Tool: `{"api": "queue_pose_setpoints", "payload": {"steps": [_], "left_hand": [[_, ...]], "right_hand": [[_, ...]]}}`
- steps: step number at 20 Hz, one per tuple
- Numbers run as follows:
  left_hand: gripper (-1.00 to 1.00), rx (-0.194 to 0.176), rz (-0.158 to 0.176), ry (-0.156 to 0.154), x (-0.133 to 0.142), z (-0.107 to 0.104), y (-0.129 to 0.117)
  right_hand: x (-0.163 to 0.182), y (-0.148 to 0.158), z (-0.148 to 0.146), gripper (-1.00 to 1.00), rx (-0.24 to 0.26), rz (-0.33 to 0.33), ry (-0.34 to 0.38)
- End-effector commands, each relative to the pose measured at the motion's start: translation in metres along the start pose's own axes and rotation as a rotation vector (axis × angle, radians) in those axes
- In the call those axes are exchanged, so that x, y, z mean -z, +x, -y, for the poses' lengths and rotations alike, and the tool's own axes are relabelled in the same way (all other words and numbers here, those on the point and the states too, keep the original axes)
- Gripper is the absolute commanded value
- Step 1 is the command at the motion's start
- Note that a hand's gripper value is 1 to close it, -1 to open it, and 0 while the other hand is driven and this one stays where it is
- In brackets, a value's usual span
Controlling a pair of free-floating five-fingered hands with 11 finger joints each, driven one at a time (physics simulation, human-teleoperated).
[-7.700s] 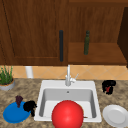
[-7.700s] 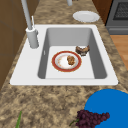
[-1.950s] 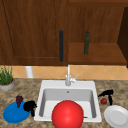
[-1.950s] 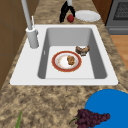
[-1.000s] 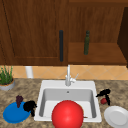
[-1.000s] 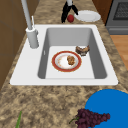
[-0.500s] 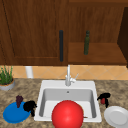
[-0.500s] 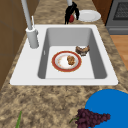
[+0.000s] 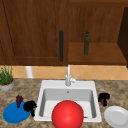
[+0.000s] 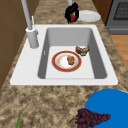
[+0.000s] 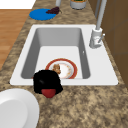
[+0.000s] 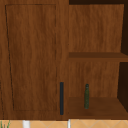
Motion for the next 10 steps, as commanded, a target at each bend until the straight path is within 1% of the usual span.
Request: {"api": "queue_pose_setpoints", "payload": {"steps": [1,2,5,9,10], "left_hand": [[0.00,0.000,0.000,0.000,0.000,0.000,0.000],[0.00,0.000,0.000,0.000,0.000,0.000,0.000],[0.00,0.000,0.000,0.000,0.000,0.000,0.000],[0.00,0.000,0.000,0.000,0.000,0.000,0.000],[0.00,0.000,0.000,0.000,0.000,0.000,0.000]], "right_hand": [[-0.012,-0.001,0.004,1.00,0.045,-0.060,-0.012],[-0.019,-0.004,0.014,1.00,0.044,-0.059,0.002],[-0.034,-0.001,0.030,1.00,0.042,-0.049,0.036],[-0.057,-0.009,0.048,1.00,0.058,-0.070,0.071],[-0.064,-0.012,0.051,1.00,0.057,-0.072,0.066]]}}
